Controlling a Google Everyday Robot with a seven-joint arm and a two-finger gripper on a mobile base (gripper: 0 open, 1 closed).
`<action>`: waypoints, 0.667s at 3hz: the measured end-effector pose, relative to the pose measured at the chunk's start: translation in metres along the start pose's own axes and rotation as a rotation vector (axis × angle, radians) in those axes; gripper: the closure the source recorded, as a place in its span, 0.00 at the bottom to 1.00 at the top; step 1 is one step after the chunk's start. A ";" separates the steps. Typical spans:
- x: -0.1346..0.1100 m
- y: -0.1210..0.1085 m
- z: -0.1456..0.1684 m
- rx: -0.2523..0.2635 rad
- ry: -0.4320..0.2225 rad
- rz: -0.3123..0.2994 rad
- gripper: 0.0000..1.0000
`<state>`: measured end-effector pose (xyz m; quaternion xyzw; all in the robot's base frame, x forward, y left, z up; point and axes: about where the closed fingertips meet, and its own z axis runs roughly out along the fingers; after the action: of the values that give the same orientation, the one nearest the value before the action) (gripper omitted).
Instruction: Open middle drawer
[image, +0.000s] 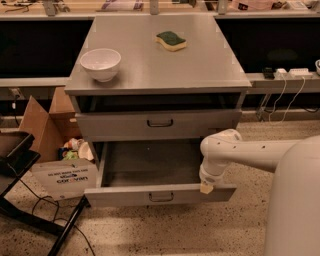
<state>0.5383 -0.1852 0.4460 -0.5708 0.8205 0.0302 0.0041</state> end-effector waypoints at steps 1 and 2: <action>0.000 0.000 0.000 0.000 0.000 0.000 0.51; 0.000 0.000 0.000 0.000 0.000 0.000 0.28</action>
Offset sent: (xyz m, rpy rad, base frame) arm 0.0000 0.0000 0.0000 0.0000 0.0000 0.0000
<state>0.5383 -0.1852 0.4460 -0.5708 0.8205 0.0302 0.0040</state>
